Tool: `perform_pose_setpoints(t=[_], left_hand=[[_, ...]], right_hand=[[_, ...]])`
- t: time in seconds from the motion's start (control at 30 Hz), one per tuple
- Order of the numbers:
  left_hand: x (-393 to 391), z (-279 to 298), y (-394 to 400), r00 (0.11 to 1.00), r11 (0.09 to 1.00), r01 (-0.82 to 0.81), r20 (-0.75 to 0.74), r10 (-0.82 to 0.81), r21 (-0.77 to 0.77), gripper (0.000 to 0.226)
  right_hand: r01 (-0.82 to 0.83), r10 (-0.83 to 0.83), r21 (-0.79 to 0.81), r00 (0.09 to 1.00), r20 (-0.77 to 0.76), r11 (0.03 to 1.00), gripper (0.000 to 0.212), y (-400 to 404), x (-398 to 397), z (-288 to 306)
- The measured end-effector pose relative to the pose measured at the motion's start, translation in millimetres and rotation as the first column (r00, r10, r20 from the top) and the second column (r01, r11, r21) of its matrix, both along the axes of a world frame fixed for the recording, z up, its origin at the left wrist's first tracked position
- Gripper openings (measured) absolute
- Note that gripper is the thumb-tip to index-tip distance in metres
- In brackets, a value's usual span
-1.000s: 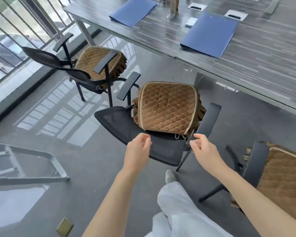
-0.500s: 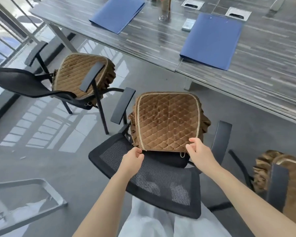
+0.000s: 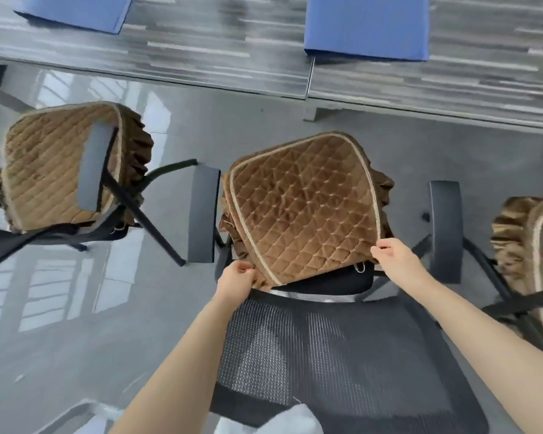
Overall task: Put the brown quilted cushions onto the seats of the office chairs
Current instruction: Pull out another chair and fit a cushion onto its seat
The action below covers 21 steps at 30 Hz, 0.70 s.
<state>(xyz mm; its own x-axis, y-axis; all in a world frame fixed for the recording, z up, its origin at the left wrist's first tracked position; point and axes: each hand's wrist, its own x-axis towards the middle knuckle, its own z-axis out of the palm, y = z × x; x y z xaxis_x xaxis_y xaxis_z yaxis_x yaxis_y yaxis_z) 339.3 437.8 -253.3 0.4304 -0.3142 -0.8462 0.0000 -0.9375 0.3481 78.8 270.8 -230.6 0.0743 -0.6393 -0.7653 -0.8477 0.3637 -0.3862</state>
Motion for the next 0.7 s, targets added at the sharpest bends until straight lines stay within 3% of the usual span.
perform_pose_setpoints(t=[0.1,0.27,0.43,0.53,0.6,0.7], left_hand=[[15.2,-51.4,-15.4,0.998,0.998,-0.034,-0.044,0.036,0.051,0.017],[19.5,-110.7,-43.2,0.999,0.997,-0.022,-0.042,0.026,0.080,0.030],[32.0,-205.9,-45.9,0.999,0.984,-0.050,0.010,0.049,0.169,0.067],[31.7,-208.6,-55.4,0.992,0.973,-0.124,0.058,0.114,0.193,0.077],[28.8,-203.8,-65.9,0.983,0.968,-0.176,0.076,0.164,0.178,0.072],[26.3,-207.6,-72.9,0.970,0.953,-0.233,0.118,0.213,0.192,0.072]], right_hand=[[0.139,-0.138,0.022,0.990,-0.036,0.990,0.046,-17.2,-2.3,-51.0],[0.136,-0.130,0.036,0.984,-0.124,0.990,0.047,-49.9,3.8,-106.7],[0.187,-0.179,0.046,0.973,-0.146,0.981,0.048,-94.9,5.6,-166.8],[0.268,-0.255,0.072,0.955,-0.152,0.961,0.065,-113.1,7.9,-190.0],[0.326,-0.306,0.097,0.936,-0.172,0.941,0.079,-121.9,12.5,-207.1],[0.341,-0.316,0.075,0.920,-0.232,0.937,0.082,-126.3,20.3,-230.5]])
